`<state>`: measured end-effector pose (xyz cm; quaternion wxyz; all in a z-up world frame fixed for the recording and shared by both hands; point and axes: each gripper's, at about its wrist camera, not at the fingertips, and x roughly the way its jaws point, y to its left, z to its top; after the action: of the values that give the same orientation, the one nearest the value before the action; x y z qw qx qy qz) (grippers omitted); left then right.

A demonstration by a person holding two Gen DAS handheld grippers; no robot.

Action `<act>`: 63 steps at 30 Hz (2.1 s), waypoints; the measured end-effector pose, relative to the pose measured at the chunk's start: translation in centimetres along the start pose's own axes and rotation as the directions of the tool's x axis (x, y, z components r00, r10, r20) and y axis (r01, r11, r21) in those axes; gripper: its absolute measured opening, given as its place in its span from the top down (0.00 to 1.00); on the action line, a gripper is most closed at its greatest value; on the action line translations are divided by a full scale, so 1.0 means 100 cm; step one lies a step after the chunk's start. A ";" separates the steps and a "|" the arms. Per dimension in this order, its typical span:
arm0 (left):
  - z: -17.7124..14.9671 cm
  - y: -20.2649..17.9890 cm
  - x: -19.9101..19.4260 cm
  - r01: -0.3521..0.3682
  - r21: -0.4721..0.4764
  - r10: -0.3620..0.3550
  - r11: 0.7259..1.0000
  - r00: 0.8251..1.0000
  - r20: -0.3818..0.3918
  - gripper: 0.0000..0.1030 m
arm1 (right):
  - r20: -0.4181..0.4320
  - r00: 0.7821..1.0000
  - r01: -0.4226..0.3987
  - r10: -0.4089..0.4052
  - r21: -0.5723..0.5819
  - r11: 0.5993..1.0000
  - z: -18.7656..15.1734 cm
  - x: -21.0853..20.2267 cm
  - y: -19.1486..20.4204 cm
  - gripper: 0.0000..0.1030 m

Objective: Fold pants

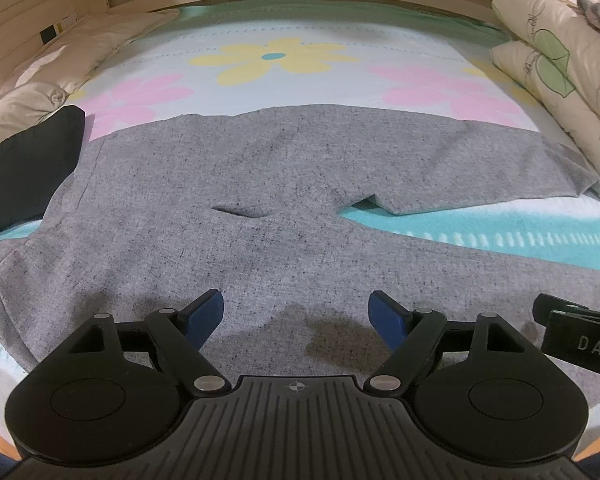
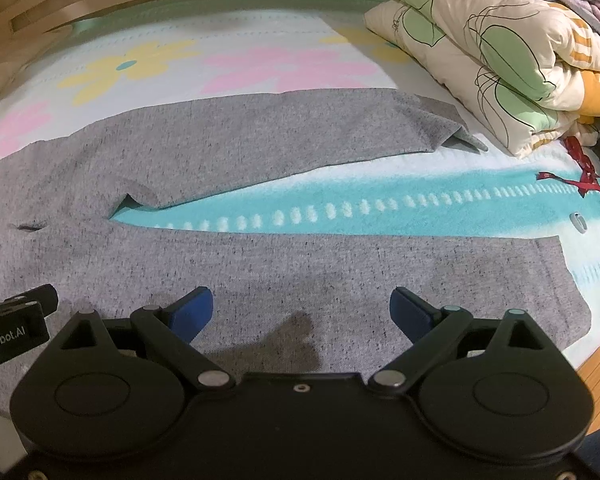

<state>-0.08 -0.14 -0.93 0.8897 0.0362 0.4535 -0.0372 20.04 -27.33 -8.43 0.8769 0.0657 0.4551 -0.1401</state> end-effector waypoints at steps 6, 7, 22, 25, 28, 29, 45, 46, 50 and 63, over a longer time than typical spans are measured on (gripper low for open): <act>0.000 0.000 0.000 0.000 0.001 0.000 1.000 1.000 -0.001 0.23 | 0.000 1.000 0.001 -0.001 0.000 1.000 0.000 0.000 0.000 0.07; 0.000 0.000 0.000 0.000 0.001 0.000 1.000 1.000 -0.001 0.23 | 0.000 1.000 0.000 0.000 0.000 1.000 0.000 0.000 0.000 0.07; -0.001 -0.001 0.001 0.003 0.003 -0.003 1.000 1.000 -0.004 0.23 | -0.003 1.000 0.001 -0.001 -0.005 1.000 0.000 0.000 0.001 0.07; -0.001 -0.001 0.002 0.004 0.004 -0.004 1.000 1.000 -0.005 0.23 | -0.004 1.000 0.000 0.000 -0.006 1.000 0.000 0.000 0.001 0.07; -0.002 -0.001 0.002 0.005 0.003 -0.005 1.000 1.000 -0.006 0.23 | -0.005 1.000 0.002 -0.002 -0.006 1.000 0.000 0.000 0.001 0.07; -0.002 -0.001 0.003 0.006 0.004 -0.006 1.000 1.000 -0.007 0.23 | -0.005 1.000 0.003 -0.003 -0.007 1.000 0.000 0.001 0.002 0.07; -0.003 -0.001 0.003 0.009 0.005 -0.009 1.000 1.000 -0.015 0.23 | 0.007 1.000 -0.003 0.003 -0.026 1.000 0.000 0.000 0.007 0.07; -0.003 -0.001 0.002 0.009 0.007 -0.009 1.000 1.000 -0.015 0.23 | 0.007 1.000 -0.003 0.003 -0.031 1.000 0.000 0.000 0.007 0.07; -0.003 -0.001 0.000 0.017 0.009 -0.017 1.000 1.000 -0.014 0.23 | -0.022 1.000 -0.021 0.019 -0.058 0.998 0.000 0.001 0.010 0.07; 0.004 0.017 0.004 0.029 -0.004 -0.029 1.000 1.000 -0.011 0.23 | -0.131 0.989 -0.054 0.062 0.065 0.996 -0.004 0.019 -0.006 0.24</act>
<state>0.66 1.52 -0.94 0.8866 0.0283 0.4591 -0.0489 20.57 -28.15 -10.25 0.8459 0.1148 0.5058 -0.1238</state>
